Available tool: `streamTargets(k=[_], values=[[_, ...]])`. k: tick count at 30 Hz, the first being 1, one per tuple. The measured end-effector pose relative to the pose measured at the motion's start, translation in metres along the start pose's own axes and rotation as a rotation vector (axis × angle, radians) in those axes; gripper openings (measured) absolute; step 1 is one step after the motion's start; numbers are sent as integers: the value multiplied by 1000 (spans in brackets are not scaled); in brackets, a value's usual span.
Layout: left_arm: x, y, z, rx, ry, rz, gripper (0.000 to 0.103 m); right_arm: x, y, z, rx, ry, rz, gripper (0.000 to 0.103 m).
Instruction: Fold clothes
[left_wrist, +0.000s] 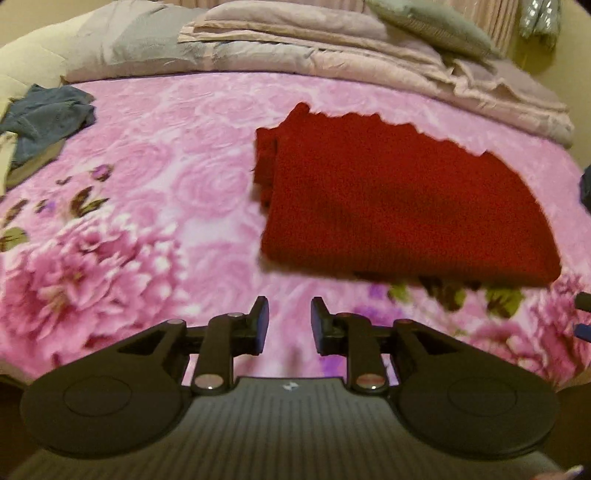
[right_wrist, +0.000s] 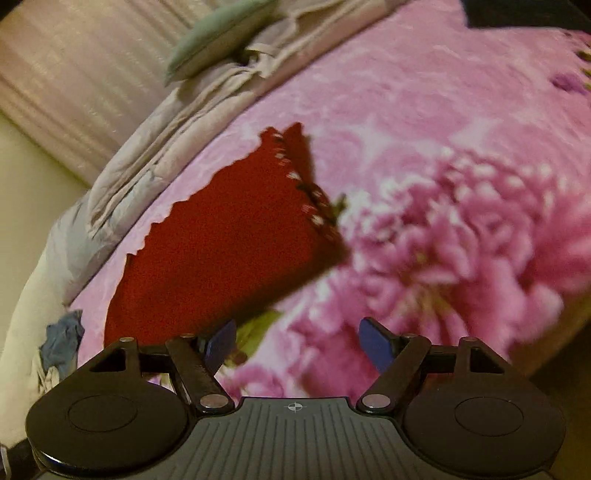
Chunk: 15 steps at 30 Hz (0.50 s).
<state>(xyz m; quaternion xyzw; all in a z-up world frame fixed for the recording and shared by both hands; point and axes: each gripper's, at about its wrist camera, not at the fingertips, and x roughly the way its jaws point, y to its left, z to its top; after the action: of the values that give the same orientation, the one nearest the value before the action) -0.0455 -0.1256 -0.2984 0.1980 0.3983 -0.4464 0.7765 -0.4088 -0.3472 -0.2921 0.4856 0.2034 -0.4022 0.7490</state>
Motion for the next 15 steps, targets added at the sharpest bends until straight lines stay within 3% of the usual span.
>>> streamTargets(k=[6, 15], values=[[-25, -16, -12, 48, 12, 108, 28, -17, 5, -16, -50, 24, -101, 77], [-42, -22, -20, 73, 1, 96, 28, -25, 16, -33, -89, 22, -73, 77]])
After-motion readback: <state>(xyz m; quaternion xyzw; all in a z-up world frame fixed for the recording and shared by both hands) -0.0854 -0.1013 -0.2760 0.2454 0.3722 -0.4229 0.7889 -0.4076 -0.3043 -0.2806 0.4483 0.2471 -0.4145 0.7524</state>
